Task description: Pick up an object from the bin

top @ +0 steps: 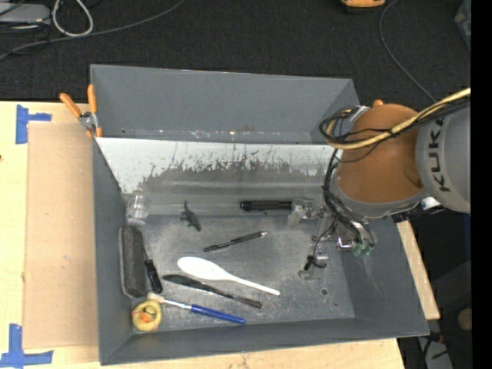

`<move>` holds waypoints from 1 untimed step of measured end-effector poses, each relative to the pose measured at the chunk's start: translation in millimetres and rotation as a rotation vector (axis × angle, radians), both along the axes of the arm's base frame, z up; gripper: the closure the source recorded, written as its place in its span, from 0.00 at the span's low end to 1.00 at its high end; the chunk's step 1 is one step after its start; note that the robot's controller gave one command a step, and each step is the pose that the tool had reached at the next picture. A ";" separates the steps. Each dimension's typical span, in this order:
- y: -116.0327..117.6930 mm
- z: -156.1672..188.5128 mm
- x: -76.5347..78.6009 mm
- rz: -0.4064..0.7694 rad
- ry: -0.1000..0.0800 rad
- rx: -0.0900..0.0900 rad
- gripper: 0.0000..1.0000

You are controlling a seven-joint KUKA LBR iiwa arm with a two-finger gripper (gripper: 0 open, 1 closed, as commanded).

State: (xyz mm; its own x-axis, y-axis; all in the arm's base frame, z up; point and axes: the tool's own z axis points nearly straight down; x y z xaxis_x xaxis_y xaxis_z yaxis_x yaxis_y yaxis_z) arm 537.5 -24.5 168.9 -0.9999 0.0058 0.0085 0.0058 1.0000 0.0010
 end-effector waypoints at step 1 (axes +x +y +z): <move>0.1 3.2 1.7 0.001 -0.007 0.000 0.00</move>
Offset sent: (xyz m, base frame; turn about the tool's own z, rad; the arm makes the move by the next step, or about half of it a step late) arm -0.0104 0.0747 -0.0989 -0.0745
